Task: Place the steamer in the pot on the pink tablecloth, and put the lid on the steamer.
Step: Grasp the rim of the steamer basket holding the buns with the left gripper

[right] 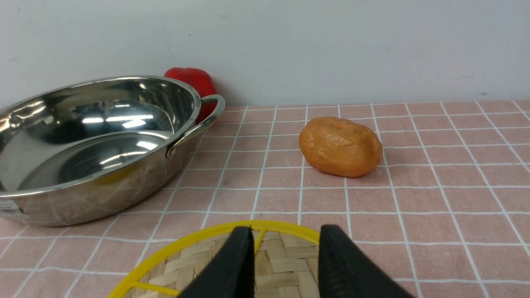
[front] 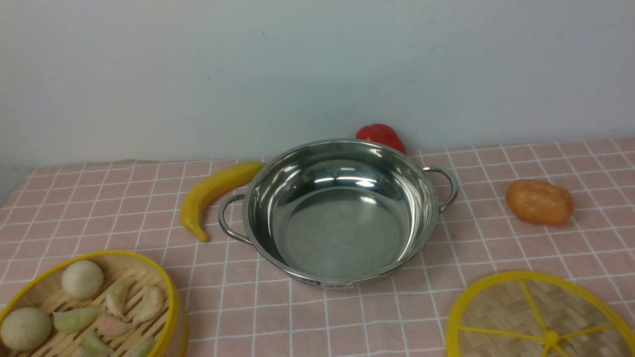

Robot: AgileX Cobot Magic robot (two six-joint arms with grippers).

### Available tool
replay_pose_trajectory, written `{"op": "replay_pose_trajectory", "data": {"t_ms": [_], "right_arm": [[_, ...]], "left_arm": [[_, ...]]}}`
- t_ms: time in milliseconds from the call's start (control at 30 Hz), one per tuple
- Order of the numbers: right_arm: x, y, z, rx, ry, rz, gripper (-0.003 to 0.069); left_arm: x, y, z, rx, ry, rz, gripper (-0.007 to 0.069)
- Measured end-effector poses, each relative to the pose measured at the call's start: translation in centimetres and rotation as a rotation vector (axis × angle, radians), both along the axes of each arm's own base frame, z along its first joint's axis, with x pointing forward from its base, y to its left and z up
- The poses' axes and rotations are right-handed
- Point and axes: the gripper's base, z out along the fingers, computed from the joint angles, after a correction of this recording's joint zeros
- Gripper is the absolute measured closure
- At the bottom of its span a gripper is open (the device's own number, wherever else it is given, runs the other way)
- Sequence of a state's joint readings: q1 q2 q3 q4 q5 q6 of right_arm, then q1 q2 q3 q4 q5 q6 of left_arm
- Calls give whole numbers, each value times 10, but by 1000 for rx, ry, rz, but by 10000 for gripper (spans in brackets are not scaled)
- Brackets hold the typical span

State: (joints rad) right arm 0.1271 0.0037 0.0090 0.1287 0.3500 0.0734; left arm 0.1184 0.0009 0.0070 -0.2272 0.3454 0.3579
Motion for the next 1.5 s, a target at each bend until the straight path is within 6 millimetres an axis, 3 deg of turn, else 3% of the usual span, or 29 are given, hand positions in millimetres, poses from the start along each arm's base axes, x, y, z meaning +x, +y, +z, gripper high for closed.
{"op": "replay_pose_trajectory", "data": {"t_ms": [500, 800, 1233, 1367, 1400, 1500], "right_arm": [[0, 0, 0, 0, 0, 0, 417], [0, 0, 0, 0, 0, 0, 417], [0, 0, 0, 0, 0, 0, 417], [0, 0, 0, 0, 0, 0, 417], [0, 0, 0, 0, 0, 0, 417], [0, 0, 0, 0, 0, 0, 417]], "left_arm": [[0, 0, 1, -12, -15, 3, 382], [2, -5, 12, -473, -137, 36, 382], [2, 5, 29, -666, -344, 118, 382], [-3, -1, 55, -615, -352, 52, 382], [-6, -6, 75, -531, -321, -1, 382], [-5, -14, 100, -369, -163, -80, 382]]}}
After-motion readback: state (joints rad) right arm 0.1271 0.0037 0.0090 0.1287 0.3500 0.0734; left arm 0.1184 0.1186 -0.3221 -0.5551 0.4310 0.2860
